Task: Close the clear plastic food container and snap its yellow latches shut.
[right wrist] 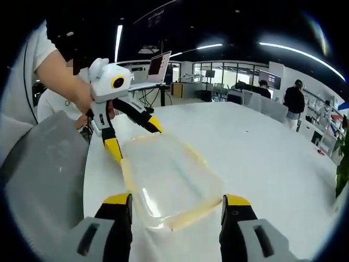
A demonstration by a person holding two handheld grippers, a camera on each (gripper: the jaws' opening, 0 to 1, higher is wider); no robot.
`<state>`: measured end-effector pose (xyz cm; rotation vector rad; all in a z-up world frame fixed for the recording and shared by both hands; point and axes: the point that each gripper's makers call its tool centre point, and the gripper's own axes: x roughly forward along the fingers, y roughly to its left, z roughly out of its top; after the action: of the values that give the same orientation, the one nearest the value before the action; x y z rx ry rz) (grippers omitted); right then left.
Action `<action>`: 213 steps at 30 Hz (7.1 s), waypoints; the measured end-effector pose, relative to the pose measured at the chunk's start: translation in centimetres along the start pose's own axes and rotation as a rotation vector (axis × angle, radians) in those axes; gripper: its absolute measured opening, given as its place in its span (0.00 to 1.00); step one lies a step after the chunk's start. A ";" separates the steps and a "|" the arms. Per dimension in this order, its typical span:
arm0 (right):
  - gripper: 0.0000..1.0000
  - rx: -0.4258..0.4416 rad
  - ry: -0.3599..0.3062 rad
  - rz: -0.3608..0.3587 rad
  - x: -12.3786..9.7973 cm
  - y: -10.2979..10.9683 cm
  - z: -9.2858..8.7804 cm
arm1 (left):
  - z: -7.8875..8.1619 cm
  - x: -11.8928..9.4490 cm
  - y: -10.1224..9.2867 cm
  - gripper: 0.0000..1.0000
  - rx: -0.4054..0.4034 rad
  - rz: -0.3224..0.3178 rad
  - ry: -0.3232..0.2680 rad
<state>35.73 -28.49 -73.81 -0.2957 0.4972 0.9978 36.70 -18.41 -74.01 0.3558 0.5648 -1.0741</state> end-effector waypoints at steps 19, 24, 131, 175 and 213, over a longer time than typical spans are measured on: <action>0.63 -0.012 0.007 0.027 4.5 1.7 2.7 | -2.7 -3.6 3.4 0.64 -0.018 0.023 0.019; 0.63 -0.017 0.010 0.035 5.7 1.9 3.5 | -3.4 -4.5 4.3 0.64 -0.021 0.027 0.016; 0.97 0.029 -0.102 -0.045 2.9 0.2 10.3 | 2.3 -9.7 6.3 0.99 -0.069 0.146 -0.107; 0.99 0.134 -0.191 -0.020 -3.8 11.5 9.2 | -0.1 -14.7 -3.7 0.96 -0.172 0.148 -0.165; 0.89 0.189 -0.166 -0.050 -6.2 14.8 7.0 | -3.8 -17.2 -5.4 0.90 -0.305 0.279 -0.158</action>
<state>22.19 -22.14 -64.79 -0.0553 0.4276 0.9108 24.76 -6.29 -66.87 0.0775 0.5109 -0.7264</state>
